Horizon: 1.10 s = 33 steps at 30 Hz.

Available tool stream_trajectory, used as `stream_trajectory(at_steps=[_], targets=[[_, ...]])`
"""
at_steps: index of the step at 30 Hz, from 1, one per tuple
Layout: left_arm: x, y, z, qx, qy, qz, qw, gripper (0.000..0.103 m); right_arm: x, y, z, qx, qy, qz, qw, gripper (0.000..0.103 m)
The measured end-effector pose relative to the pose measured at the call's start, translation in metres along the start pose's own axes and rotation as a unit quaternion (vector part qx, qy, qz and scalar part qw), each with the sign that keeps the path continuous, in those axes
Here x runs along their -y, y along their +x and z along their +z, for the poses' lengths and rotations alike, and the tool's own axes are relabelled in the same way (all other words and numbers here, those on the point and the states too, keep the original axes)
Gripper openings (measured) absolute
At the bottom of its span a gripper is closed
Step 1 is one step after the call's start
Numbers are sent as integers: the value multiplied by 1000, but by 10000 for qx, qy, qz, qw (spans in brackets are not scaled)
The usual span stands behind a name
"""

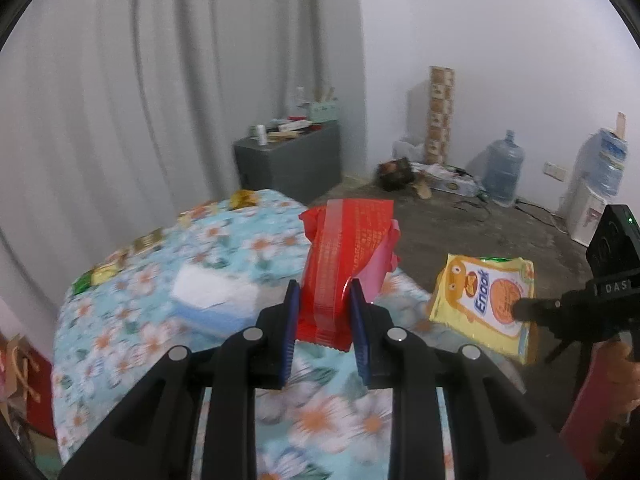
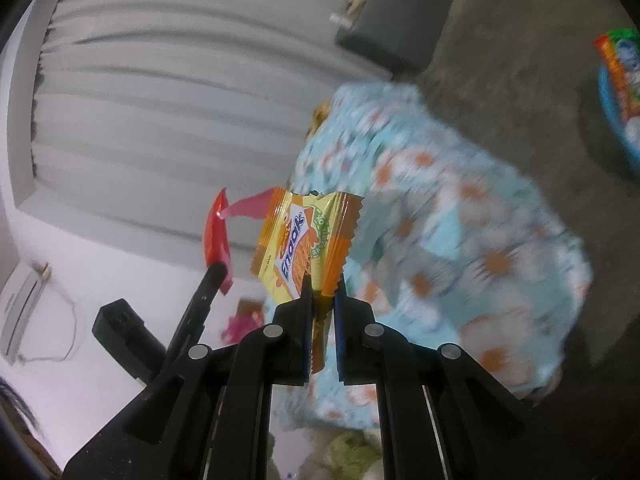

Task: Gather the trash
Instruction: 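Carry the red wrapper with left tool while right tool carries Enaak packet to wastebasket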

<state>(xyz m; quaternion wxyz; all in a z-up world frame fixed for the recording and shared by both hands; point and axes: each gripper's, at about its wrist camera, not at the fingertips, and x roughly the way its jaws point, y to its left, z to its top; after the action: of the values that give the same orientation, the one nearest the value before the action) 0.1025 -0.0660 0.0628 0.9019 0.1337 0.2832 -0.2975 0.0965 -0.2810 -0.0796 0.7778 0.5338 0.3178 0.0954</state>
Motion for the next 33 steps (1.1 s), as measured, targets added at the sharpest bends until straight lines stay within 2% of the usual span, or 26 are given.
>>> stream_trajectory(at_steps=[5, 11, 14, 17, 21, 29, 31, 32, 33], targets=[[32, 27, 22, -94, 169, -461, 9987, 23, 9, -42, 19, 576, -29, -506, 9971, 8], [85, 66, 45, -376, 321, -1088, 9928, 23, 35, -108, 49, 1396, 14, -1413, 9801, 8], [121, 92, 53, -613, 454, -1398, 9872, 23, 56, -134, 61, 1614, 193, -1744, 9712, 8], [154, 119, 53, -920, 501, -1691, 9800, 24, 83, -152, 69, 1720, 441, -2057, 9624, 8], [205, 165, 52, -1400, 578, -2014, 9677, 24, 115, -154, 80, 1816, 804, -2442, 9492, 8], [296, 249, 37, -2089, 907, -2429, 9429, 24, 178, -157, 113, 1908, 1418, -3030, 9229, 12], [313, 273, 34, -2209, 883, -2431, 9404, 25, 192, -155, 121, 1924, 1545, -3086, 9187, 12], [321, 282, 32, -2232, 859, -2465, 9392, 30, 205, -154, 127, 1929, 1626, -3109, 9163, 19], [331, 296, 29, -2298, 841, -2509, 9366, 41, 213, -150, 131, 1911, 1658, -3170, 9141, 32]])
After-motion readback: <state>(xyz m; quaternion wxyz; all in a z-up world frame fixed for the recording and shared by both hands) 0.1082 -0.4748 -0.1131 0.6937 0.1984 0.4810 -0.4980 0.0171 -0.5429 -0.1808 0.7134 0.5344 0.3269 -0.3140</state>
